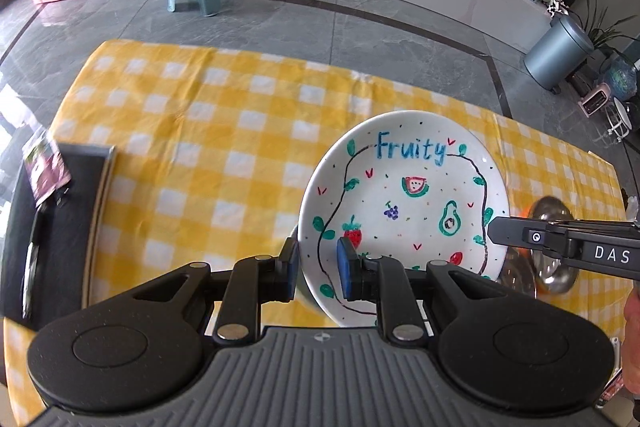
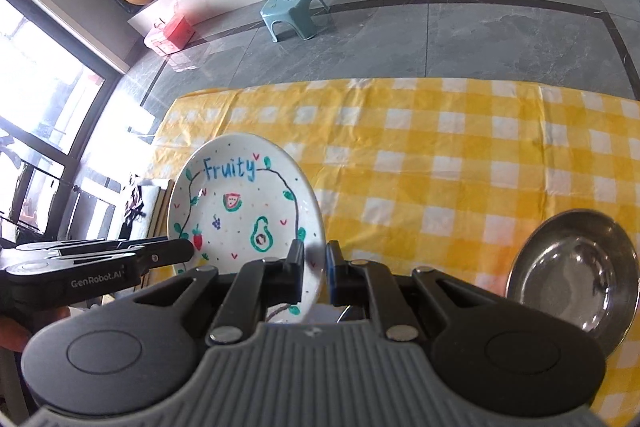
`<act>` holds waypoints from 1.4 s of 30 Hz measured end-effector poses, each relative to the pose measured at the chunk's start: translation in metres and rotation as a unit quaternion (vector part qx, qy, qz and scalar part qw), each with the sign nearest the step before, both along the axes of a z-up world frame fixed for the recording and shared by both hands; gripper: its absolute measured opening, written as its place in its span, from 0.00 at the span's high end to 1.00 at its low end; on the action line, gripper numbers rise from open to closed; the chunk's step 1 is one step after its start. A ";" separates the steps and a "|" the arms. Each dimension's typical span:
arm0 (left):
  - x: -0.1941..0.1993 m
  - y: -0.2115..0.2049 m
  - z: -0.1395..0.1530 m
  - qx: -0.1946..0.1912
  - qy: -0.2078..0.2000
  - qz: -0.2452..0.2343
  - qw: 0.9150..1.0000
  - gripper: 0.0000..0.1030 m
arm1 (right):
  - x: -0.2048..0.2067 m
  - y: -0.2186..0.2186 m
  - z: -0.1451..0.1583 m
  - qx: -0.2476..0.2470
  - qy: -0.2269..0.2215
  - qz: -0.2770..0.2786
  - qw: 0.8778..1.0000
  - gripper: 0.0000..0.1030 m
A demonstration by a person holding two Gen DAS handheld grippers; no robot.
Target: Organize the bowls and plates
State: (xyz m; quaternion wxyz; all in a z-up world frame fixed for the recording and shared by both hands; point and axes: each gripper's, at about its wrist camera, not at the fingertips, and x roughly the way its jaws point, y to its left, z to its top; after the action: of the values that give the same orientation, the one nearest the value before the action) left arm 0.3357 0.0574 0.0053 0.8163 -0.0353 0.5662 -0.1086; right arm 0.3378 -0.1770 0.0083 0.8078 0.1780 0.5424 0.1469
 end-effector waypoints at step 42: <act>-0.208 0.035 -0.088 -0.014 0.036 0.034 0.999 0.78 | -0.221 0.024 -0.104 0.022 0.052 0.003 0.998 0.90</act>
State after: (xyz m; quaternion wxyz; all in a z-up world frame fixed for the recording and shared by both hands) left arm 0.1280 0.0924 -0.0823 0.7980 -0.0700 0.5922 -0.0877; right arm 0.1170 -0.1534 -0.0955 0.7741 0.2010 0.5808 0.1516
